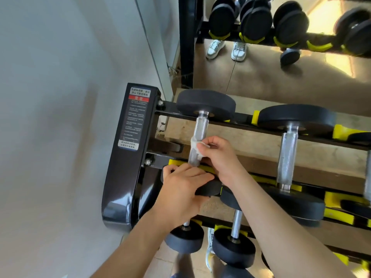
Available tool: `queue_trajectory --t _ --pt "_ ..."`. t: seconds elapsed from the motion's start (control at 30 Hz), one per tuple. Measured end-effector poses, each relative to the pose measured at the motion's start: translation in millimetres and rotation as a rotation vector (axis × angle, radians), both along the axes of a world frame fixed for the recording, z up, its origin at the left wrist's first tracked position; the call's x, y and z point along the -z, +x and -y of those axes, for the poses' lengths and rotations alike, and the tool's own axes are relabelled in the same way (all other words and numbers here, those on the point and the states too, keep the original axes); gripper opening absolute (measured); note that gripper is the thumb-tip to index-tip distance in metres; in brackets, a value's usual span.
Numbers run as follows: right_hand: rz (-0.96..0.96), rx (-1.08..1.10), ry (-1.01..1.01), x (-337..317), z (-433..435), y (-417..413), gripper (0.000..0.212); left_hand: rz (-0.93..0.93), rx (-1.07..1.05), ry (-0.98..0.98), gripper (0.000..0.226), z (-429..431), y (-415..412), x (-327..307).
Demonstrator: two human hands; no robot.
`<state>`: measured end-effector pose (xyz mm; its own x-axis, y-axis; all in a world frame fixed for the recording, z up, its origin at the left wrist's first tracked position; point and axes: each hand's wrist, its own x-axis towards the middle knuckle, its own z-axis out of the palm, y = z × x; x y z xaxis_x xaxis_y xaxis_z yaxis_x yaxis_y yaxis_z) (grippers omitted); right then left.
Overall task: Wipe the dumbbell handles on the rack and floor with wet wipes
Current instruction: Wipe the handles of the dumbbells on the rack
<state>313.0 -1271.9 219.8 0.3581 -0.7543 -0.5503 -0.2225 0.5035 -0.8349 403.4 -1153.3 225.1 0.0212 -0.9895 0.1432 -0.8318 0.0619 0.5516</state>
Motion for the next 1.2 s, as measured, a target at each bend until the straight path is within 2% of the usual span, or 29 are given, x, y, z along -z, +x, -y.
queue_trajectory --t 0.07,0.13,0.2,0.27,0.37,0.47,0.53,0.6,0.73,0.77,0.83,0.9,1.0,1.07,1.13,1.2 --pt "-0.083 -0.04 -0.11 -4 2 1 0.005 -0.131 0.018 -0.031 0.047 2 11 -2" --pt "-0.181 -0.093 -0.228 -10 9 3 0.005 -0.358 0.039 -0.019 0.047 6 23 -2" --pt "-0.293 -0.184 -0.336 -13 15 5 0.006 -0.623 -0.03 0.061 0.049 5 31 2" --pt "-0.34 -0.29 -0.419 -13 17 5 0.004 -0.801 -0.121 0.123 0.051 -3 38 11" --pt "-0.43 -0.389 -0.548 -12 17 2 0.006 -0.87 -0.19 0.173 0.051 -13 53 21" --pt "-0.512 -0.216 -0.831 -10 21 3 0.009 -0.89 -0.16 0.277 0.052 -7 55 17" --pt "-0.484 -0.16 -0.92 -7 21 8 0.01 -0.857 -0.149 0.304 0.052 -4 47 11" --pt "-0.475 -0.208 -0.953 -2 16 7 0.009 -0.828 -0.146 0.295 0.047 -8 42 7" --pt "-0.402 -0.399 -0.695 2 -10 -11 0.012 -0.944 -0.273 0.243 0.031 -13 41 -7" --pt "-0.378 -0.407 -0.64 2 -13 -12 0.012 -0.902 -0.35 0.214 0.025 -8 41 -12" --pt "-0.345 -0.316 -0.608 0 -7 -5 0.01 -0.71 -0.443 0.211 0.023 8 38 -18" --pt "-0.303 -0.122 -0.568 -3 8 5 0.008 -0.566 -0.451 0.242 0.035 31 35 -22" --pt "-0.085 0.05 -0.257 -12 19 7 0.005 -0.509 -0.4 0.274 0.042 64 33 -17" --pt "0.024 0.11 -0.073 -14 9 1 0.009 -0.634 -0.42 0.315 0.028 76 35 -13" --pt "0.102 0.229 0.044 -16 1 -4 0.011 -0.885 -0.488 0.351 0.016 76 37 -11" --pt "0.126 0.341 0.093 -15 -2 -4 0.011 -0.998 -0.541 0.315 0.016 75 39 -11"
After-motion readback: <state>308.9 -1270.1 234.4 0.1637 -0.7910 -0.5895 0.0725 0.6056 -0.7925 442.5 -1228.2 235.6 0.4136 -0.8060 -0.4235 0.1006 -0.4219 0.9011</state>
